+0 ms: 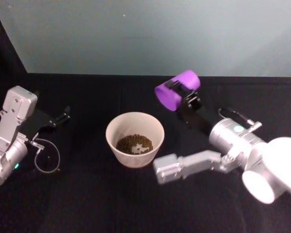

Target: Pick up the cup and pour the mung beans from the cup into the bowl.

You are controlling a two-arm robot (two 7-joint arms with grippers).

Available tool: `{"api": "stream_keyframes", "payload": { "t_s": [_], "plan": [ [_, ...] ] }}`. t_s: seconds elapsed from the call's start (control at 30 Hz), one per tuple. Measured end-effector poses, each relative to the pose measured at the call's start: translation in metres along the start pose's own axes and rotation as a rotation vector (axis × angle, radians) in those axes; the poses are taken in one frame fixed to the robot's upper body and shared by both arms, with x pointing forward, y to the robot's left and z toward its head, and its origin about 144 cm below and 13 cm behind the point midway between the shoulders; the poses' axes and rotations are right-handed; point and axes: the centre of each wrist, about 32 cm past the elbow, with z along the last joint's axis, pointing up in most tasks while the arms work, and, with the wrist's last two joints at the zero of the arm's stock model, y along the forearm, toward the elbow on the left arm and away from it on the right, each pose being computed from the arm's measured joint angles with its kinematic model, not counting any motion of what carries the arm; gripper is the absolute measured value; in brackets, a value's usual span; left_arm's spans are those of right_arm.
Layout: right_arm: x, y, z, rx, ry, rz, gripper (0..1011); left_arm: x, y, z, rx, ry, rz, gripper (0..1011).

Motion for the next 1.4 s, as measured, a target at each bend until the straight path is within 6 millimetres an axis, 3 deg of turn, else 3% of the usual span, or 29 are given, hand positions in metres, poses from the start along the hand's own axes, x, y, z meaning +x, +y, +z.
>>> {"api": "stream_keyframes", "payload": {
  "t_s": [0.3,0.6,0.83,1.4],
  "plan": [
    [0.006,-0.007,-0.043,-0.013,0.575,-0.006,735,0.000,0.000,0.000,0.000,0.000,0.000,1000],
    [-0.007,-0.007,-0.076,0.001,1.070,0.039,736,0.000,0.000,0.000,0.000,0.000,0.000,1000],
    [-0.015,-0.007,-0.086,0.025,1.240,0.067,736,0.000,0.000,0.000,0.000,0.000,0.000,1000],
    [-0.029,-0.004,-0.094,0.137,1.373,0.127,736,0.000,0.000,0.000,0.000,0.000,0.000,1000]
  ]
}}
